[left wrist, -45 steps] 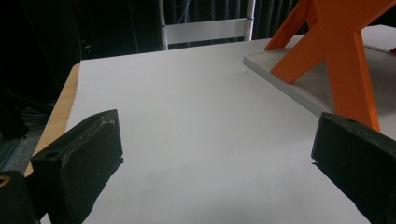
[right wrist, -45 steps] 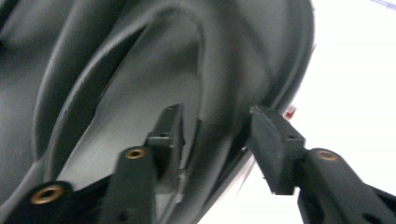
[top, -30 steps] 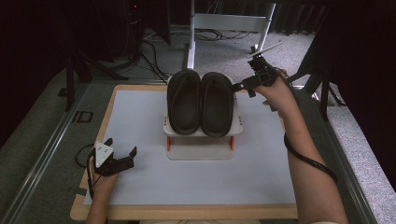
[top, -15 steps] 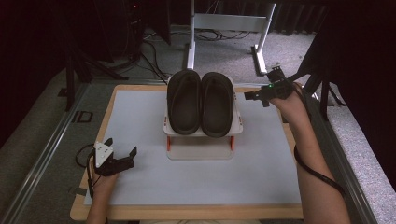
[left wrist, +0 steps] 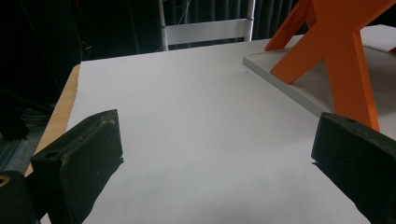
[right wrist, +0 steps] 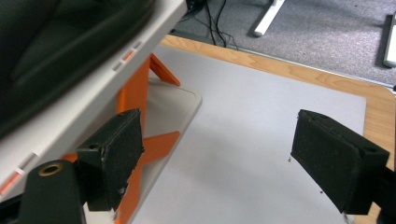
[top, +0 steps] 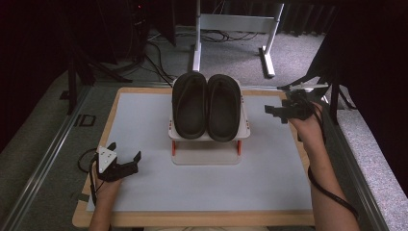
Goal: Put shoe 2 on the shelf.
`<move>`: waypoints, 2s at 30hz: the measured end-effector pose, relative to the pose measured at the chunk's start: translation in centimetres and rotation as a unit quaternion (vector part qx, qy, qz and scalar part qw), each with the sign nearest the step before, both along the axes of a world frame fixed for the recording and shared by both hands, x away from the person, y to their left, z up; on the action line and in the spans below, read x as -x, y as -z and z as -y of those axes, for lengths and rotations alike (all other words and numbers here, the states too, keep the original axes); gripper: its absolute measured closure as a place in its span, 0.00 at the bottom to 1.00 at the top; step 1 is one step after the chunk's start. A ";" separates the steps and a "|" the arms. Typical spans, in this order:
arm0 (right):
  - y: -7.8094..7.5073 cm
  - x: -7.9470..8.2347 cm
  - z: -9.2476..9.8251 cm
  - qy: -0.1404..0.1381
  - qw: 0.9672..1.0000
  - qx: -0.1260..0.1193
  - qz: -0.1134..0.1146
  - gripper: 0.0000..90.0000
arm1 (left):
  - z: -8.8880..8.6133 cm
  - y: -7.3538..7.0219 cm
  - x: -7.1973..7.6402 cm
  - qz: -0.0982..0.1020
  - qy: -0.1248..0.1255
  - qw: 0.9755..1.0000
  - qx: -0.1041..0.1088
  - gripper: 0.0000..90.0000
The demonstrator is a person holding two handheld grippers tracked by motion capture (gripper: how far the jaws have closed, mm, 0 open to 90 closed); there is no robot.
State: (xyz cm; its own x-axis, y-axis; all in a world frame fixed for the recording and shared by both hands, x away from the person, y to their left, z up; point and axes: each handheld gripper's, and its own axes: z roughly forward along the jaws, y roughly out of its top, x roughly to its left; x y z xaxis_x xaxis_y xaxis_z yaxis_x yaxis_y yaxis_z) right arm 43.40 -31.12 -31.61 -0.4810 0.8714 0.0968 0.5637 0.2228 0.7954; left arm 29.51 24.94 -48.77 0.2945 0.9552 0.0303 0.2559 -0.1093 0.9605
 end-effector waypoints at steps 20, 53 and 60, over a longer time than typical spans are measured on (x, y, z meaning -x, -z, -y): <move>8.3 2.7 2.0 0.044 0.999 -0.013 0.008 0.16 | 0.0 0.0 0.0 0.000 0.002 1.000 0.002 0.02; 15.5 7.1 5.8 0.188 0.981 0.028 0.043 0.14 | 0.0 0.0 0.1 0.001 0.001 1.000 0.006 0.02; 15.8 7.5 6.6 0.214 0.976 0.011 0.049 0.14 | 0.0 0.0 0.1 -0.001 0.001 1.000 0.008 0.02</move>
